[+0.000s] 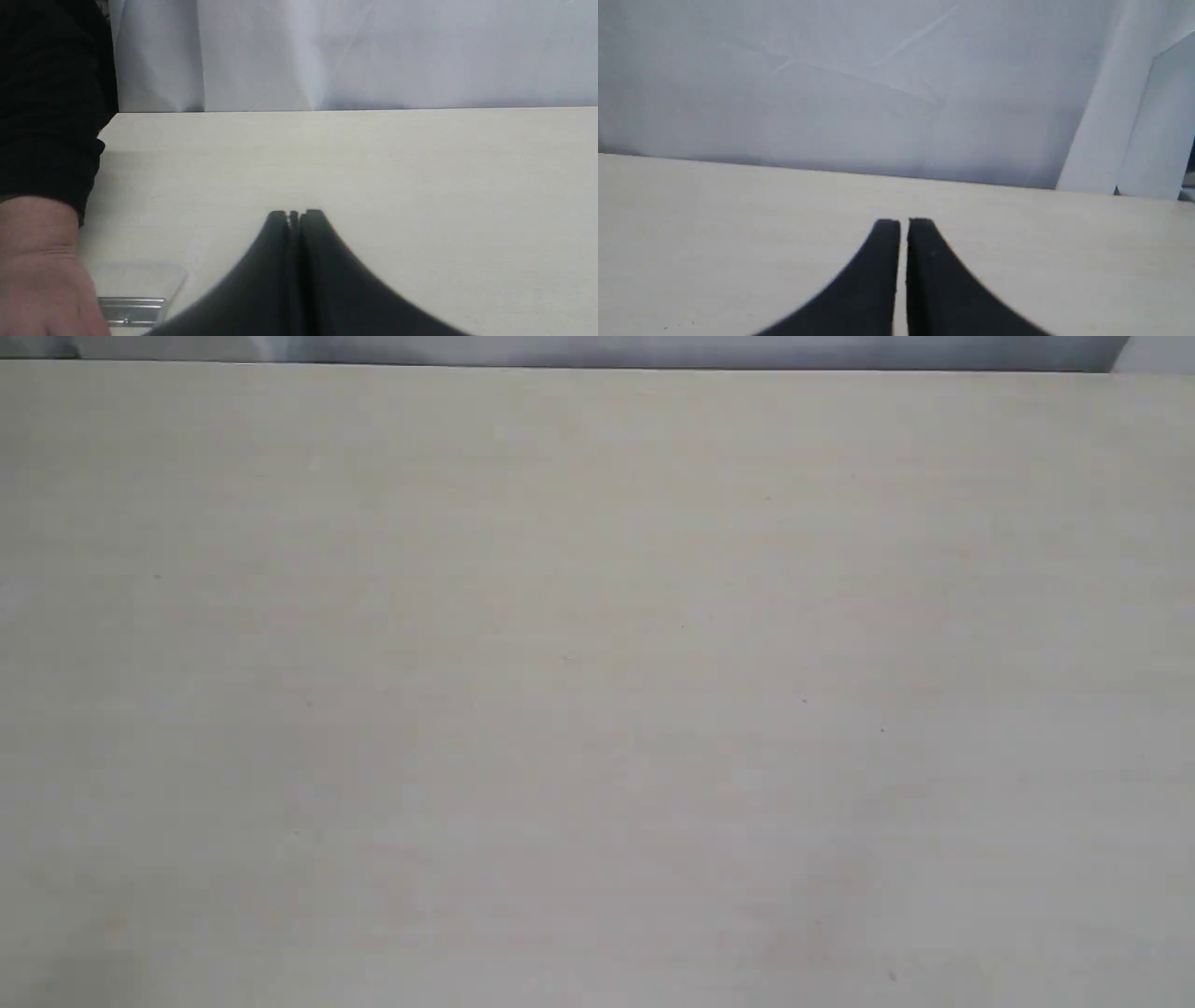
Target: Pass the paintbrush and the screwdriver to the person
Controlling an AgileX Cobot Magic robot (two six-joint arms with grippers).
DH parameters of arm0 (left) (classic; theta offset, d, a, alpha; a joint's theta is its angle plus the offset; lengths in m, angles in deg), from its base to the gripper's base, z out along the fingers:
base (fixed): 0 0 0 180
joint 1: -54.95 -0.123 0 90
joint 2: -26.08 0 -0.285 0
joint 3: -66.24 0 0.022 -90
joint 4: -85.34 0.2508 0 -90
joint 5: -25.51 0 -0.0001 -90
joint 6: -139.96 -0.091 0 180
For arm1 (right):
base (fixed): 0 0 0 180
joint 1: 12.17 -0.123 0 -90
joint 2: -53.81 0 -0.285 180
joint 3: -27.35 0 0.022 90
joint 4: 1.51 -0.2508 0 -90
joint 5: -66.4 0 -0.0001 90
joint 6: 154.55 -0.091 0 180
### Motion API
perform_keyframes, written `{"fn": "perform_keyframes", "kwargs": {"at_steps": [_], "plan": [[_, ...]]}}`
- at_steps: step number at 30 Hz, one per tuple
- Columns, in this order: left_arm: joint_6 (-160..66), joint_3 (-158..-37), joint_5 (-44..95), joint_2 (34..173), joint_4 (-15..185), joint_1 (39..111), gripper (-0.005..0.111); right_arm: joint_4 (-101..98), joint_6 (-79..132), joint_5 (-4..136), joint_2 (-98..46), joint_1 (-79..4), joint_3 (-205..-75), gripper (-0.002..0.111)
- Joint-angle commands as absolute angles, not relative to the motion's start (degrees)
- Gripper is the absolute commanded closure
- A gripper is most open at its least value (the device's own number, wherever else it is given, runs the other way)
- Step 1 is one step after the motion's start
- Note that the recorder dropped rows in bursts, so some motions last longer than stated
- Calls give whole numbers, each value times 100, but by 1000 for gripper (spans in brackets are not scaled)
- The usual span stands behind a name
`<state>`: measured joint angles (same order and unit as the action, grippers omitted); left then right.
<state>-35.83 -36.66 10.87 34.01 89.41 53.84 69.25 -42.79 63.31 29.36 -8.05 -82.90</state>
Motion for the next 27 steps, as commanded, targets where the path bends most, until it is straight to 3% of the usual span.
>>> {"fn": "perform_keyframes", "kwargs": {"at_steps": [1, 11, 20, 27], "plan": [[-3571, -3654, 1131, 3387, 8941, 5431, 107, 6940, -4226, 6193, 2985, -615, -8184, 104], [-3571, -3654, 1118, 3387, 8914, 5431, 107, 6859, -4186, 5809, 3146, -628, -8017, 104], [-3571, -3654, 1118, 3387, 8914, 5431, 107, 2145, 539, 6350, 3760, -628, -7543, 104], [-3571, -3654, 1118, 3387, 8914, 5431, 107, 1864, 1129, 7164, 4138, -628, -7543, 104]]}}
